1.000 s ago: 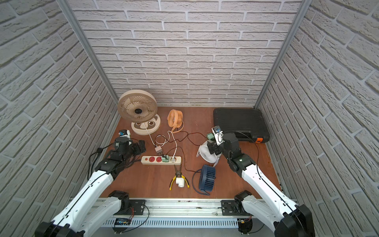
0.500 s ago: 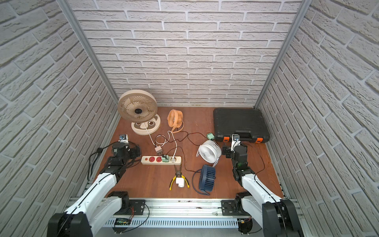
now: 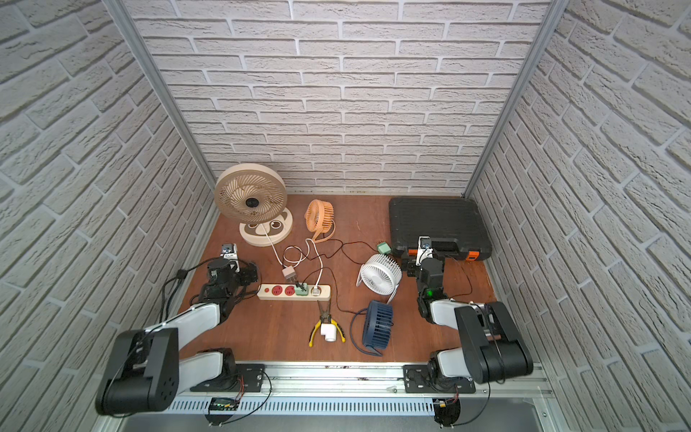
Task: Plug the desk fan into the power strip
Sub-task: Reset both arms
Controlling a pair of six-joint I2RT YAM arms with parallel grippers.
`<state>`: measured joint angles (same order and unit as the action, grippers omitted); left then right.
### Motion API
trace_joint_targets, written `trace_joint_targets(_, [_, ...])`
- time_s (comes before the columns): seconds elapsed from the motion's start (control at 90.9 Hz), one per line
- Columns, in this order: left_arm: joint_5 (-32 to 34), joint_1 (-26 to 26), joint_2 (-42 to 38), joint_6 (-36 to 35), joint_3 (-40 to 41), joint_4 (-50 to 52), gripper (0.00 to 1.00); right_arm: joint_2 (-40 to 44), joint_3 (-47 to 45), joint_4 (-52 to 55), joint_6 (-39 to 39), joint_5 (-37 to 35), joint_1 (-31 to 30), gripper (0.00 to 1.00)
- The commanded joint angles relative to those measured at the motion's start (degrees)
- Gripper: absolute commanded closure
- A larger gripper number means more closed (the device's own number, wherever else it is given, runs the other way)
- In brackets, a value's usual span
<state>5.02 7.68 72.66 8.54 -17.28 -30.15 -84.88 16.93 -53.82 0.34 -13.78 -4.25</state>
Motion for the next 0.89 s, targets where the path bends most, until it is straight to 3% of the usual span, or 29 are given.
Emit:
trace_joint_targets(0.0, [-6.14,-0.09,4.47,-2.31,-4.65,-8.58,0.02,-5.47,0.8,-8.76,-1.58,-0.79,0.26,0.01])
trace_joint_targets(0.077, [-8.47,-0.93,6.6,-4.67,-7.2,-6.24,0.02,-2.72,4.07,1.89,-1.35,-0.19,0.3,0.01])
trace_joint_targets(0.22, [-7.57,-3.12,7.4,-8.34,-7.0,-7.97,0.02,-4.1,4.49,0.31,-1.65,0.69,0.49,0.01])
trace_joint_targets(0.319, [-2.9,-3.99,9.9,-8.5,-2.7,-18.79,0.02,-3.99,4.58,0.55,-1.59,0.77,0.47,0.01])
trace_joint_targets(0.451, [-7.5,-3.99,16.13,-10.31,-2.32,-25.58,0.02,-4.11,4.43,0.04,-1.64,0.83,0.47,0.01])
trace_joint_targets(0.88, [-8.1,-3.05,16.07,-9.43,-4.89,-20.17,0.02,-4.24,4.78,0.6,-1.57,1.21,0.64,0.01])
